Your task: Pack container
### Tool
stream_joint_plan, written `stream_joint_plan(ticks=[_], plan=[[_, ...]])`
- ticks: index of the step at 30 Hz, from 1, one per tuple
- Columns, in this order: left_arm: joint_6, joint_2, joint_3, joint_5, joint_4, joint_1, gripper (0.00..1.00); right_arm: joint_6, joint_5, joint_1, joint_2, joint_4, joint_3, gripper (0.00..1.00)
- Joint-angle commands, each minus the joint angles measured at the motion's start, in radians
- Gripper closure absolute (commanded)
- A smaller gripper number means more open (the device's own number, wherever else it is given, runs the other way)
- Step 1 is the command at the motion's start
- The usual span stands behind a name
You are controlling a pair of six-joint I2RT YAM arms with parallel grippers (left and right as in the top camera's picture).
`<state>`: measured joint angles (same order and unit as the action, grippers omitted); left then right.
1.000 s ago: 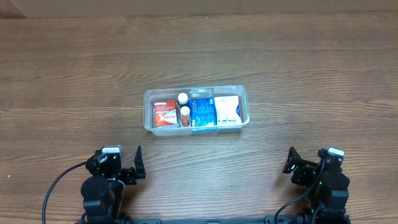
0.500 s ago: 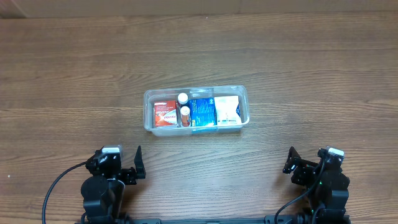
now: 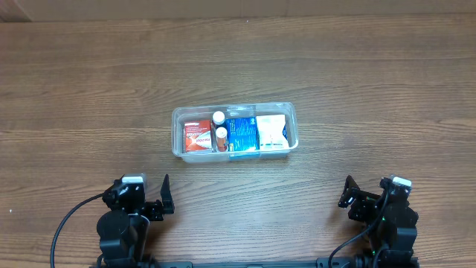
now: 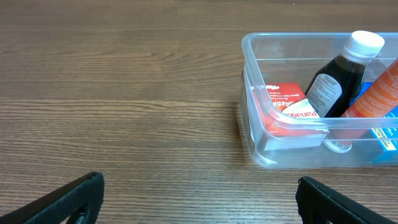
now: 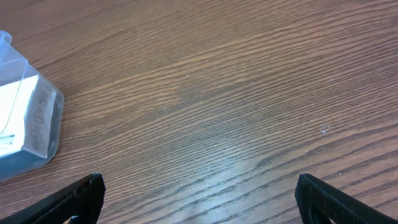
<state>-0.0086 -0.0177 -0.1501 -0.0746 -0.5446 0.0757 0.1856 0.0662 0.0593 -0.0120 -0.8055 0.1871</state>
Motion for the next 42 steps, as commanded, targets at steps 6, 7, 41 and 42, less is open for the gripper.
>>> stream_joint_plan(ticks=[6,7,41,42], plan=[[-0.014,0.013,0.005,0.01,0.007,-0.004,0.0,-0.003,-0.001,0.004,0.009,0.004,-0.006,0.0],[-0.014,0.013,0.005,0.01,0.007,-0.004,0.0,-0.003,-0.001,0.004,0.009,0.004,-0.006,0.0],[-0.014,0.013,0.005,0.01,0.007,-0.004,0.0,-0.003,-0.001,0.004,0.009,0.004,-0.006,0.0],[-0.014,0.013,0.005,0.01,0.007,-0.004,0.0,-0.003,-0.001,0.004,0.009,0.004,-0.006,0.0]])
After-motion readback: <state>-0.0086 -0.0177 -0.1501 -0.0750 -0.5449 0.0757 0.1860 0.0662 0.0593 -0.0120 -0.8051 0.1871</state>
